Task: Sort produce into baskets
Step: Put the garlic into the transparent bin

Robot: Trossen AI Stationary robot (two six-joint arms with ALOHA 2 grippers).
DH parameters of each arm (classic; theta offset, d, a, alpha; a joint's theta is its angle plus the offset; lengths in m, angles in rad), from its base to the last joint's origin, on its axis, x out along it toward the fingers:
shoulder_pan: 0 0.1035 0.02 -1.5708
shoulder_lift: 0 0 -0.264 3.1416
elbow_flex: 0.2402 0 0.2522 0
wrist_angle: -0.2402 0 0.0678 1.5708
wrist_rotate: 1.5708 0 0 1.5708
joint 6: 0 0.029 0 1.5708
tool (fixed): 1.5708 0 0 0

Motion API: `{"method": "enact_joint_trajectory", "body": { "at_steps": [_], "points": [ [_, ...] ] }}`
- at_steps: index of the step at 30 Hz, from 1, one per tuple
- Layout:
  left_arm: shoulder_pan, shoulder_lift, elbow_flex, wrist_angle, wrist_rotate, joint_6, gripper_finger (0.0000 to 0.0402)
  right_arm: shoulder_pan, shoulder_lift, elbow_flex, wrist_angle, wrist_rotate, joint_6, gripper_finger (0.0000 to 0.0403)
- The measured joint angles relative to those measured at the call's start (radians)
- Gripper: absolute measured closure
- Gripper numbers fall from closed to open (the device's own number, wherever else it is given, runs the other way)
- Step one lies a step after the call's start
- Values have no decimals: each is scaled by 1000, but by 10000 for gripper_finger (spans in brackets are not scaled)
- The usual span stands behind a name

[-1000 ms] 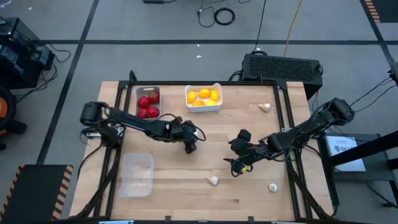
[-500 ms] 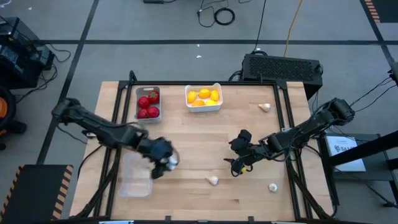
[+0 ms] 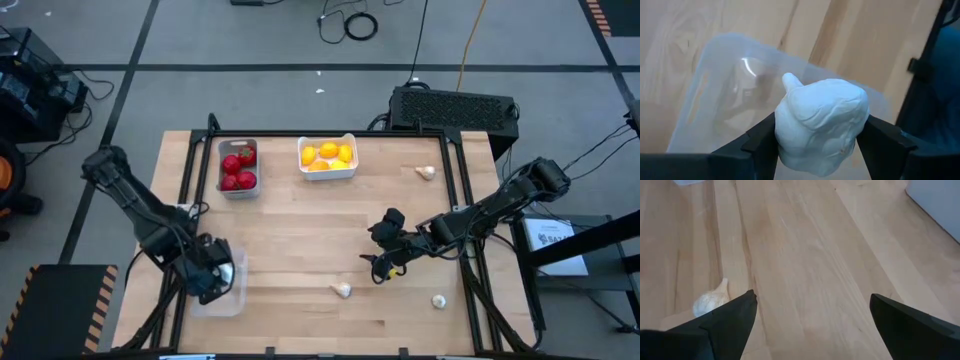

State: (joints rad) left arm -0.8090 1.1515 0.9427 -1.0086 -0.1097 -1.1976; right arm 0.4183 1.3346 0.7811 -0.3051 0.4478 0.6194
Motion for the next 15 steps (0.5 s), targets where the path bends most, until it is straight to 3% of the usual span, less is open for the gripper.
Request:
{"method": "enact_joint_trajectory", "body": {
  "at_steps": [15],
  "points": [
    [-11,95,-22,7,-4,79,149,0,0,0,1,1,-9,28]
  ]
}}
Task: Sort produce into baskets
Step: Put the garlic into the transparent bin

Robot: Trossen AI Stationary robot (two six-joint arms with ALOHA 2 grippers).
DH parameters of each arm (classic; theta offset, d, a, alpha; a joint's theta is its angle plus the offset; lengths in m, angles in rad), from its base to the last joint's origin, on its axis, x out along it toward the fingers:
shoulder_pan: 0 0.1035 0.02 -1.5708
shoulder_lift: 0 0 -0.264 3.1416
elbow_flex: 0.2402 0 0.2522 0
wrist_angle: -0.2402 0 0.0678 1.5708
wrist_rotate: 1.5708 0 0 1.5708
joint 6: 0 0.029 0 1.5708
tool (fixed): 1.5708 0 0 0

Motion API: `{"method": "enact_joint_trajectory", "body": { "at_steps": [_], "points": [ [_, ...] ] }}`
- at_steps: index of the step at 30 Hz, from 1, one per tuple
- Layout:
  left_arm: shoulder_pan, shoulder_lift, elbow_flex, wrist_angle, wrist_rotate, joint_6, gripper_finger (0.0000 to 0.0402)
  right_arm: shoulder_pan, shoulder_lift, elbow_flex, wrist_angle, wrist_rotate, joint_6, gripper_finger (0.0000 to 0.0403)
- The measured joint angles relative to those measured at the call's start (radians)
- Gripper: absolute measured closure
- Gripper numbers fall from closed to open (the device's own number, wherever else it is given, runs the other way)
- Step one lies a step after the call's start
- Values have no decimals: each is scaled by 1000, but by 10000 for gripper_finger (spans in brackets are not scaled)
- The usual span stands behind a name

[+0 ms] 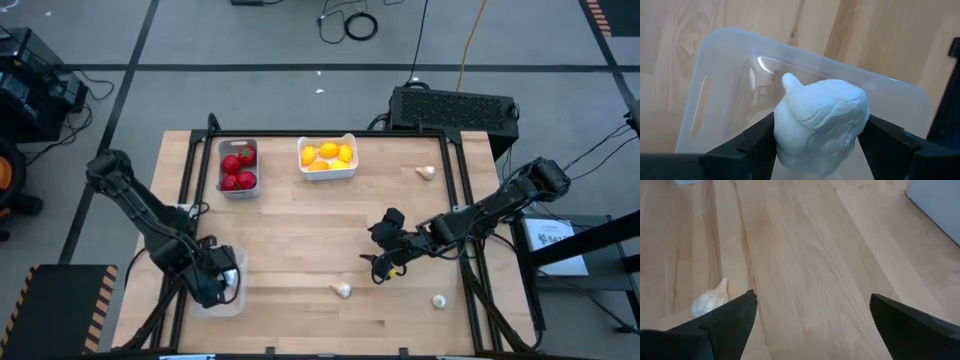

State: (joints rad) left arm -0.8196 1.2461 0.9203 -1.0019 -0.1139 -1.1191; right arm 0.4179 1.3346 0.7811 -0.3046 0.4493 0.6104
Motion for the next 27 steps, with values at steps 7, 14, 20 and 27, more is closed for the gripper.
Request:
{"method": "enact_joint_trajectory", "body": {
  "at_steps": [7,14,20,27],
  "points": [
    [2,40,0,-2,1,8,148,0,0,0,0,0,4,28],
    [2,48,0,-2,23,1,148,0,0,0,0,0,3,28],
    [25,50,0,-2,39,-6,131,0,0,0,0,0,-5,28],
    [82,86,0,-2,40,79,114,-3,0,0,1,13,-53,28]
  ]
}}
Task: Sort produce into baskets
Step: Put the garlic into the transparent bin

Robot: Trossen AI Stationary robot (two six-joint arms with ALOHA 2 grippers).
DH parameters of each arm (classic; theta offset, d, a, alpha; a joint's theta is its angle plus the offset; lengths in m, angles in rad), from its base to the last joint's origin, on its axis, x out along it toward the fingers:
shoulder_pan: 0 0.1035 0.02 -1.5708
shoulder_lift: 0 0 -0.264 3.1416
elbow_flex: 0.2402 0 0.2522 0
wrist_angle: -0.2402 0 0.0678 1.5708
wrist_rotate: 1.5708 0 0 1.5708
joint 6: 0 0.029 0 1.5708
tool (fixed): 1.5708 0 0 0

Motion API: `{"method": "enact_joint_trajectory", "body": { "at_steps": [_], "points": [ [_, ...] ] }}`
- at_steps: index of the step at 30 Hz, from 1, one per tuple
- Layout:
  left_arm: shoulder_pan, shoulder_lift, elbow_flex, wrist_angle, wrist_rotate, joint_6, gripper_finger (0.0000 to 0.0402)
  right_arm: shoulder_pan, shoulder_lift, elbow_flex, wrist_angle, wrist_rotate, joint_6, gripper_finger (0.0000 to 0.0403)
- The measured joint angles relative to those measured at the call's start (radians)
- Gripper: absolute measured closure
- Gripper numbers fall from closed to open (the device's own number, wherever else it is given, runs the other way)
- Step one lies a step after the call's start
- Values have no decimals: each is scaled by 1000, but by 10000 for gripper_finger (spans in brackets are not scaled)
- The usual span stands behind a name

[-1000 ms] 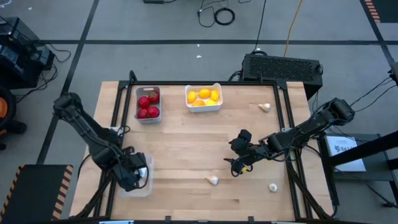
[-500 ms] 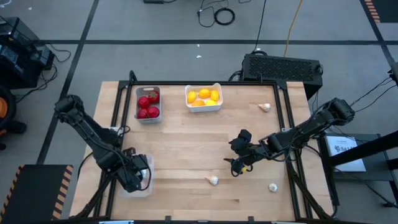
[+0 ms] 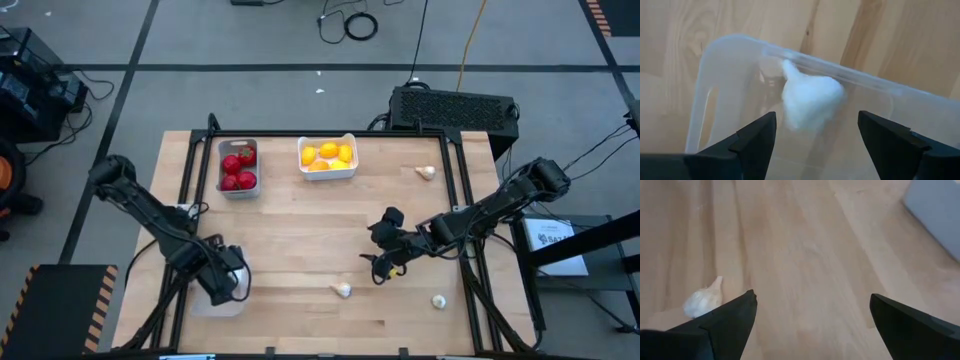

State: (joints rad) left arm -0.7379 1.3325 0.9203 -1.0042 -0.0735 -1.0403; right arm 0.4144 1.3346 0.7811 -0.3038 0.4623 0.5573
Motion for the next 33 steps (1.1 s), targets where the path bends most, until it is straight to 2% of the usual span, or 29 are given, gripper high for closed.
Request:
{"method": "enact_joint_trajectory", "body": {
  "at_steps": [13,22,25,29,31,33],
  "points": [
    [12,7,7,25,66,57,113,-6,10,0,21,9,59,28],
    [69,7,128,32,64,158,113,-4,86,0,113,3,0,28],
    [79,7,164,116,14,234,113,-8,89,0,111,3,-1,28],
    [80,17,162,367,-151,393,113,-9,89,0,114,4,-1,28],
    [83,56,162,482,-240,481,113,-9,89,0,114,3,-1,28],
    [85,110,158,571,-288,574,113,-7,89,0,113,3,0,28]
  ]
}}
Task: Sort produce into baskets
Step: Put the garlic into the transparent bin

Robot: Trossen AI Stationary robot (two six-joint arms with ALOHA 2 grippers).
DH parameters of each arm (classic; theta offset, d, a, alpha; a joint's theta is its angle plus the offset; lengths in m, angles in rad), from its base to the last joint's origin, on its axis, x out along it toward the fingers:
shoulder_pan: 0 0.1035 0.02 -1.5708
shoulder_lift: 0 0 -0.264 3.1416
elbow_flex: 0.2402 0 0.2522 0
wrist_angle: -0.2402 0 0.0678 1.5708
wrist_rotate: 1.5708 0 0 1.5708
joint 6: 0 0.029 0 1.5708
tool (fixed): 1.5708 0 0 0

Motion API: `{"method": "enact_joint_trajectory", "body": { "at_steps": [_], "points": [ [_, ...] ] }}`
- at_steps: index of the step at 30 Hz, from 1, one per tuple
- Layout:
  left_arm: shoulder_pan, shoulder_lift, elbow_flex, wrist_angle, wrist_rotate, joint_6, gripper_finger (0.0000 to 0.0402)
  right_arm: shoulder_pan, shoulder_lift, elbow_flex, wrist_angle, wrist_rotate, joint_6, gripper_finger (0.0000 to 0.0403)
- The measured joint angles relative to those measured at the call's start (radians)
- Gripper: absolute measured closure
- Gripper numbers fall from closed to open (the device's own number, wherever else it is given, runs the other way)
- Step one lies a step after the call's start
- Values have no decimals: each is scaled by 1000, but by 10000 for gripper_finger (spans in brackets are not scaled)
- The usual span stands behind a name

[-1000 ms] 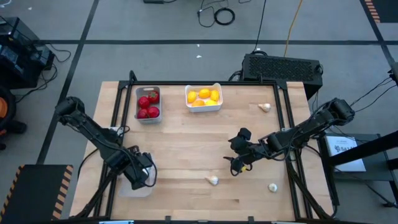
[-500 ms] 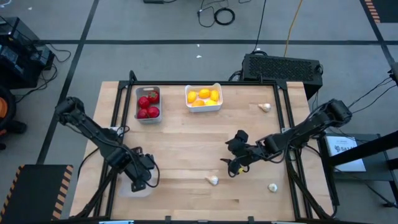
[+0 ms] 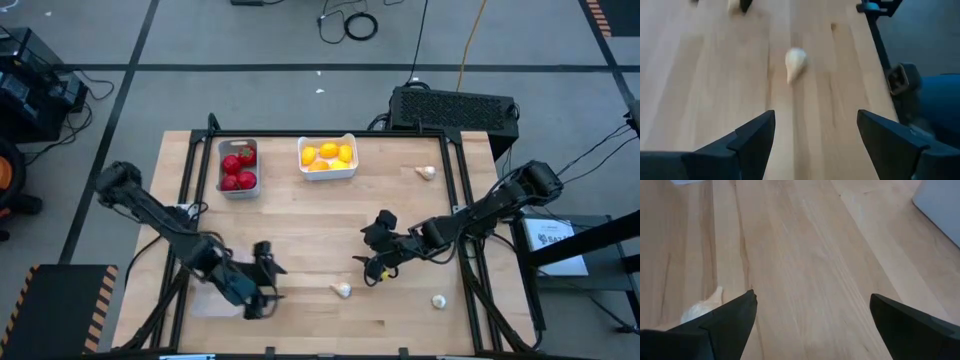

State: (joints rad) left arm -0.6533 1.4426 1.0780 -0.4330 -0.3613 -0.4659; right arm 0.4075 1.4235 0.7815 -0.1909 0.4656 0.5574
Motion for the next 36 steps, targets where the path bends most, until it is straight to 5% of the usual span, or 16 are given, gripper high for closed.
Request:
{"method": "enact_joint_trajectory", "body": {
  "at_steps": [7,17,28,36],
  "points": [
    [29,238,0,445,-35,279,113,14,0,0,-19,0,65,28],
    [142,512,7,828,6,371,113,80,0,0,-47,0,91,28],
    [256,677,102,866,262,342,113,50,0,0,-46,6,0,28],
    [260,700,106,828,245,341,113,23,0,0,-46,6,4,28]
  ]
}}
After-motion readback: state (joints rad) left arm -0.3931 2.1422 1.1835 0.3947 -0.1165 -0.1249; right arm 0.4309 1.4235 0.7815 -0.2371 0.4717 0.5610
